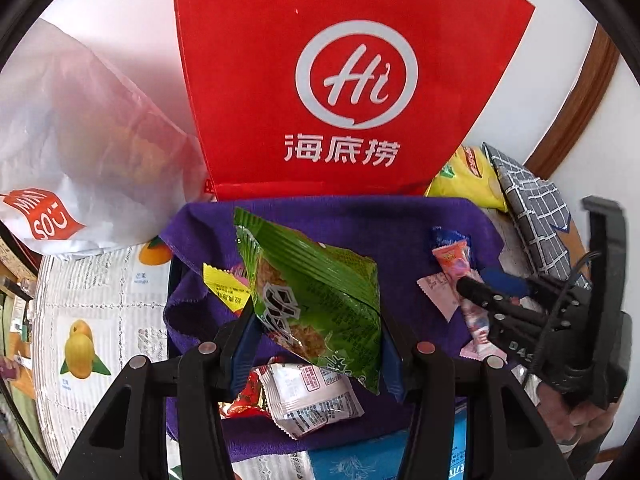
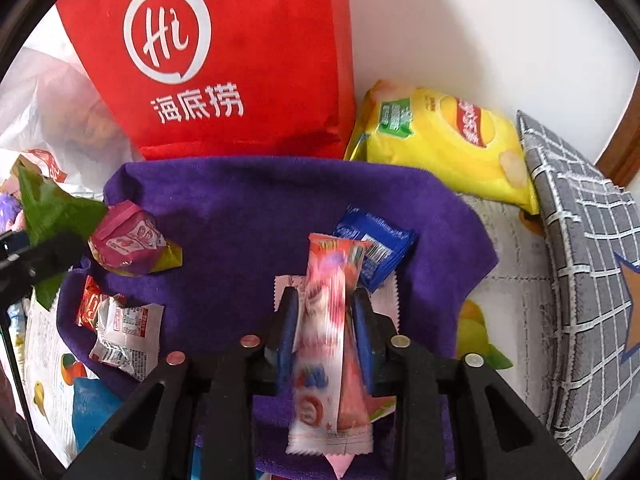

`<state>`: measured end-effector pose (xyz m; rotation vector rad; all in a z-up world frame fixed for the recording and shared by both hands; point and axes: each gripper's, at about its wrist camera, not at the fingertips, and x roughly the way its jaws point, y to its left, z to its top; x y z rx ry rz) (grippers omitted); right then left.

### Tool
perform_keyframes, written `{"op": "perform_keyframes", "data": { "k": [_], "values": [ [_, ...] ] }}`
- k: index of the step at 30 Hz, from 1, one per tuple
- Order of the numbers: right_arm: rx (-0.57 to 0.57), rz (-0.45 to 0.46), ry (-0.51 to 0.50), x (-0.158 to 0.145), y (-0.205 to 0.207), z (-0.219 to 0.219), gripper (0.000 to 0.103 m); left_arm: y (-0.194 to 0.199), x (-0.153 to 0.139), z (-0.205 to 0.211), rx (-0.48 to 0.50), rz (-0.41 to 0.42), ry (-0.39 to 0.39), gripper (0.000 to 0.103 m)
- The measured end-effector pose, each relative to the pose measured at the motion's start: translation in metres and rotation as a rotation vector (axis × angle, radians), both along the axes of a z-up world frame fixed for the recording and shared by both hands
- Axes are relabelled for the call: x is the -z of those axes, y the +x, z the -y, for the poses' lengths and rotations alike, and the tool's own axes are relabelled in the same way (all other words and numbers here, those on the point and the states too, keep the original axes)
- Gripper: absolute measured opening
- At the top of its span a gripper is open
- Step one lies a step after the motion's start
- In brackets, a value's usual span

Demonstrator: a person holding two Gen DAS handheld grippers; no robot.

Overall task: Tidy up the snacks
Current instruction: 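Open the right tool over the towel while the left tool releases the green chip bag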

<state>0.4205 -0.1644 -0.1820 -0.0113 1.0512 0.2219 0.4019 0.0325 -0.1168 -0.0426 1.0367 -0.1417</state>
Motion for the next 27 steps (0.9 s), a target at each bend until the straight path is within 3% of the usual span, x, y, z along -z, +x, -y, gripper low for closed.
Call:
{"op": "perform_keyframes", "data": {
  "k": [3,16,21,27],
  "values": [
    [0.004,0.025,0.008,-0.009,-0.003,0.003,0.043,0.001,0.004,0.002,0.000,-0.014,0.023,0.051],
    [0.017,0.095,0.010,-0.037,-0.011,0.003,0.043,0.002,0.011,0.002,-0.007,-0.056,0.036,0.052],
    [0.025,0.115,0.019,-0.047,-0.016,0.004,0.043,-0.001,0.006,0.002,-0.006,-0.052,0.028,0.063],
    [0.017,0.157,0.018,-0.064,-0.027,-0.002,0.044,-0.012,-0.014,0.004,0.014,0.007,0.019,0.072]
  ]
}}
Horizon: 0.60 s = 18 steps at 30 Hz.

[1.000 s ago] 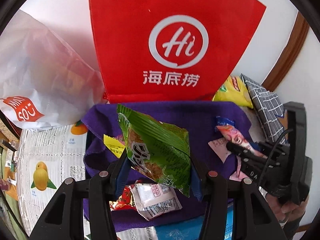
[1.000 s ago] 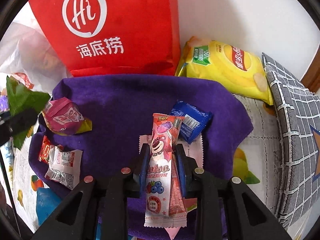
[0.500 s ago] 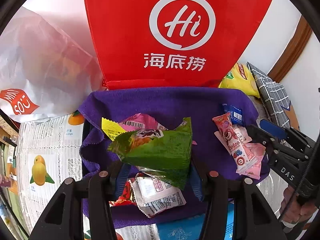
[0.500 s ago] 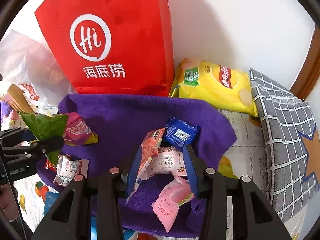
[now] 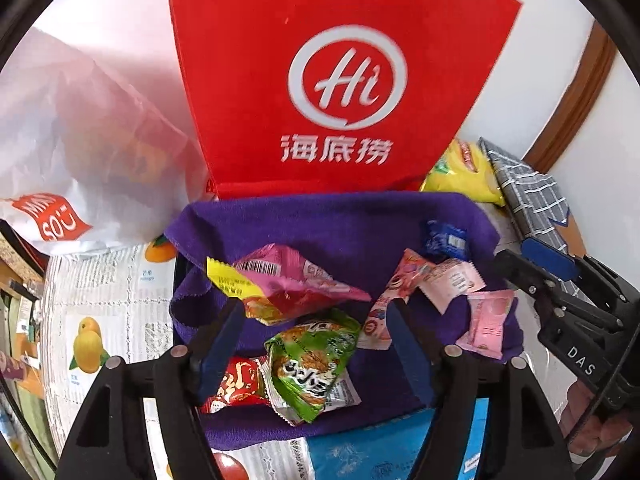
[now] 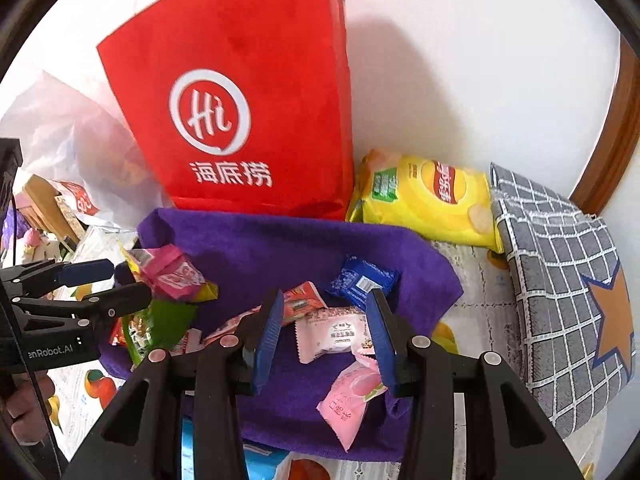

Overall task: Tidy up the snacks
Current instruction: 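Withdraw both open tools from the towel back toward the snack pile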

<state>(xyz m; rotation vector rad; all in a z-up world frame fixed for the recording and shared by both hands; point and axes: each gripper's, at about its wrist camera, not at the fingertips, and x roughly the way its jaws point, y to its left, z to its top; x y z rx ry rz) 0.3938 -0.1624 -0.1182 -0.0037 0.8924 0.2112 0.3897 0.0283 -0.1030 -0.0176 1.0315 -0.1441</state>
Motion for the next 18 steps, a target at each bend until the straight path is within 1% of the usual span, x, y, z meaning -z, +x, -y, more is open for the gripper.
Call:
{"op": "perform_keyframes", "data": {
  "k": [7,9,14,17,18],
  "values": [
    [0.012,0.057,0.006,-0.019,-0.019,0.000,0.046,-0.009,-0.017,0.002,0.009,0.033,-0.019,0.072],
    [0.030,0.061,0.021,-0.023,-0.028,0.004,0.046,-0.014,-0.023,0.004,0.016,0.041,-0.024,0.072],
    [0.049,0.071,0.017,-0.032,-0.053,0.012,0.048,-0.029,-0.040,0.011,0.037,0.084,-0.029,0.072],
    [0.065,0.085,0.019,-0.039,-0.074,0.018,0.054,-0.042,-0.055,0.016,0.051,0.122,-0.040,0.072],
    [0.064,0.089,0.022,-0.041,-0.081,0.019,0.058,-0.049,-0.061,0.017,0.051,0.141,-0.048,0.072]
  ]
}}
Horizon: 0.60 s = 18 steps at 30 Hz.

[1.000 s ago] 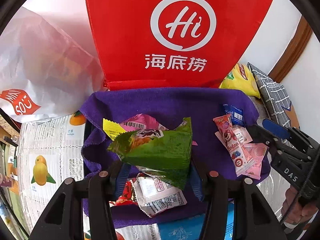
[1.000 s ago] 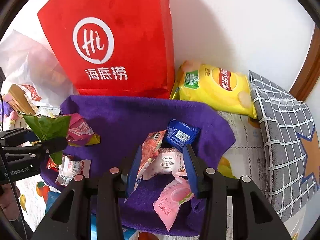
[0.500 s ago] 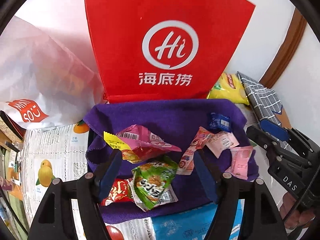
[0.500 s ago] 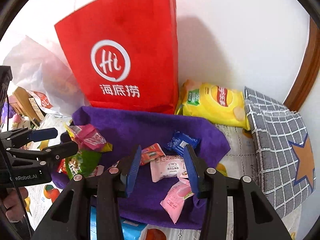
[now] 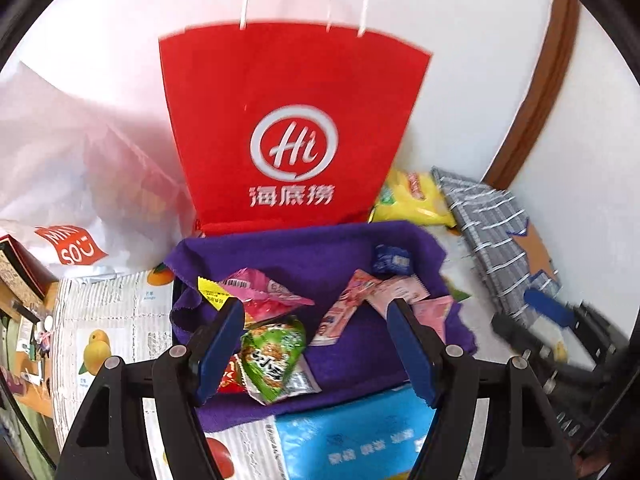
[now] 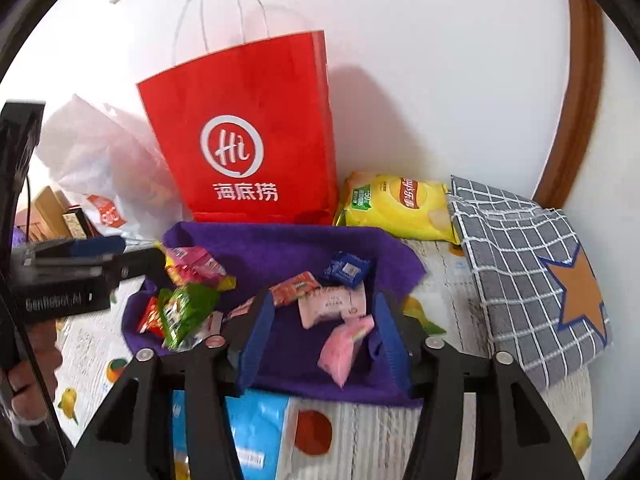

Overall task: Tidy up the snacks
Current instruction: 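Withdraw both open tools from the towel back toward the snack pile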

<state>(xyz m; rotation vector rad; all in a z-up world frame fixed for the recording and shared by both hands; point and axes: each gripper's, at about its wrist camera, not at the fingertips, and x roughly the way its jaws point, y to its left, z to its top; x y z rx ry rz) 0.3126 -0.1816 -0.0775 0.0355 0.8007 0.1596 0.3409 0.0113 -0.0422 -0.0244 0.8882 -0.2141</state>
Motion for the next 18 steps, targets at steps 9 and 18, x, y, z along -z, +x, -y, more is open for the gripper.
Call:
{"op": "perform_keyframes", "data": {
  "k": [9,18],
  "values": [
    [0.014,-0.026,0.019,0.011,-0.063,0.003,0.065,-0.059,-0.005,-0.020,-0.043,0.030,0.058,0.072],
    [-0.109,-0.062,0.099,0.033,-0.123,-0.035,0.065,-0.114,0.026,-0.067,-0.136,-0.032,0.034,0.072]
  ]
}}
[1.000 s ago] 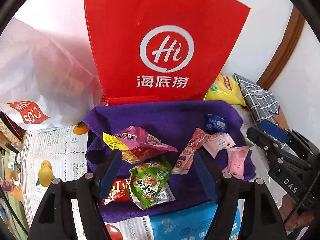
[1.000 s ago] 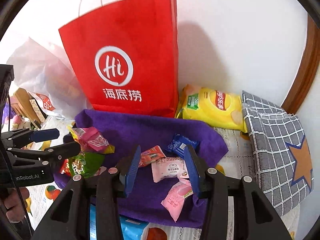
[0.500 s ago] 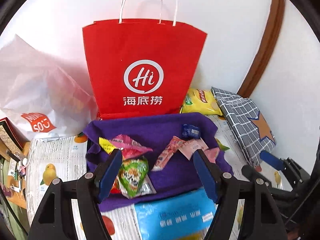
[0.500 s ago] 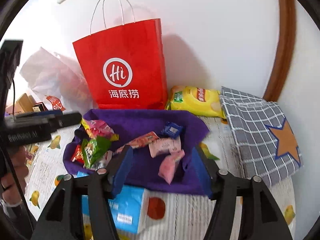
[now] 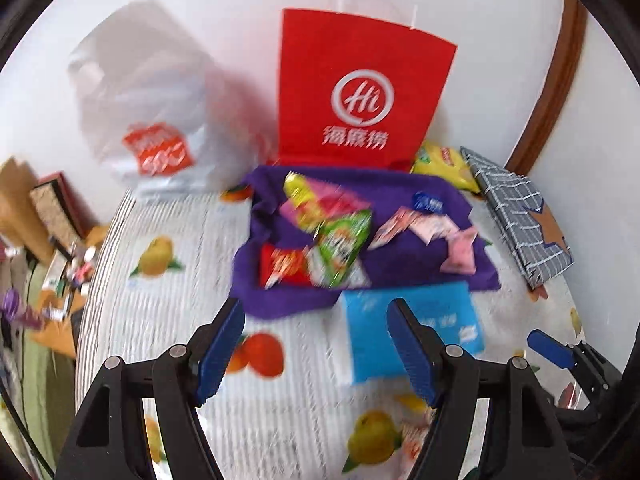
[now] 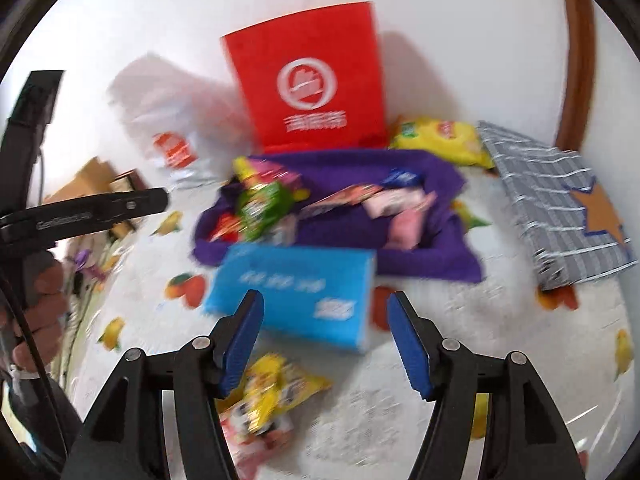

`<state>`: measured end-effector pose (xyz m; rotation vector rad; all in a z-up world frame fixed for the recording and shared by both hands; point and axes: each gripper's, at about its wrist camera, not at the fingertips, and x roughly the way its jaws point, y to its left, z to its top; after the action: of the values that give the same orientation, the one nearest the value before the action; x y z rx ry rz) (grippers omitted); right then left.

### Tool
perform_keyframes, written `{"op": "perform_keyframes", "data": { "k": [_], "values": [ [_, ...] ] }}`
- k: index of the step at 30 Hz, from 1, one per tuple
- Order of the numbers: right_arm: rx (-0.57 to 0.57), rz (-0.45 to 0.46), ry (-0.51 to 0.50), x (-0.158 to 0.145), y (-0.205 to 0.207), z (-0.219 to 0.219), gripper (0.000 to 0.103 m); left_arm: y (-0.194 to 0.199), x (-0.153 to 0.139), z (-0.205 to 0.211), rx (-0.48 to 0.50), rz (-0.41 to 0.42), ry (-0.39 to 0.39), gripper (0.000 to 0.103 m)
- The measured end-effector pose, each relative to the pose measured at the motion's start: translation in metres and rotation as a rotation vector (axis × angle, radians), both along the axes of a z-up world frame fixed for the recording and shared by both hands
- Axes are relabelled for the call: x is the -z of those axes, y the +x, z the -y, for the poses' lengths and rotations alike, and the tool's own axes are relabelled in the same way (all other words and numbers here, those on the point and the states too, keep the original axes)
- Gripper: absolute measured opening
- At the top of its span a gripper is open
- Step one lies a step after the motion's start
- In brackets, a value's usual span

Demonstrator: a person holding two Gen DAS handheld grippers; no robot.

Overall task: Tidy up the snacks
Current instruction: 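Withdraw both open tools from the towel back toward the snack pile, then grasp the yellow snack packet with the right tool while the left tool grasps the panda-print packet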

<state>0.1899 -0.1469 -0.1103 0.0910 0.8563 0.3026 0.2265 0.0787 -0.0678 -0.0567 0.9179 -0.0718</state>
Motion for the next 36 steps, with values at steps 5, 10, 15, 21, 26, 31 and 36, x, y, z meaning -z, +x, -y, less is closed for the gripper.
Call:
{"op": "perform_keyframes", "data": {
  "k": [5,10,15,21,26,31,36],
  "values": [
    [-0.058,-0.029,-0.035,0.024,-0.018,-0.028,0.065,-0.028,0.015,-0.019,-0.033,-0.013,0.008,0.072],
    [-0.055,-0.078,-0.042,0.050,-0.017,-0.043,0.065,-0.048,0.028,-0.032,-0.051,-0.030,-0.003,0.072],
    [-0.053,-0.108,-0.087,0.074,-0.012,-0.055,0.065,-0.062,0.037,-0.033,-0.053,-0.046,0.027,0.072],
    [-0.070,-0.134,-0.148,0.093,-0.005,-0.061,0.047,-0.071,0.041,-0.020,-0.031,-0.045,0.040,0.072],
    [-0.062,-0.107,-0.083,0.084,-0.014,-0.047,0.043,-0.074,0.050,-0.003,-0.002,-0.053,0.030,0.072],
    [-0.037,-0.042,-0.052,0.064,-0.031,-0.024,0.043,-0.075,0.072,0.015,0.035,-0.089,0.027,0.072],
    [0.009,-0.015,-0.051,0.058,-0.044,0.003,0.043,-0.079,0.083,0.026,0.079,-0.107,-0.050,0.072]
  ]
}}
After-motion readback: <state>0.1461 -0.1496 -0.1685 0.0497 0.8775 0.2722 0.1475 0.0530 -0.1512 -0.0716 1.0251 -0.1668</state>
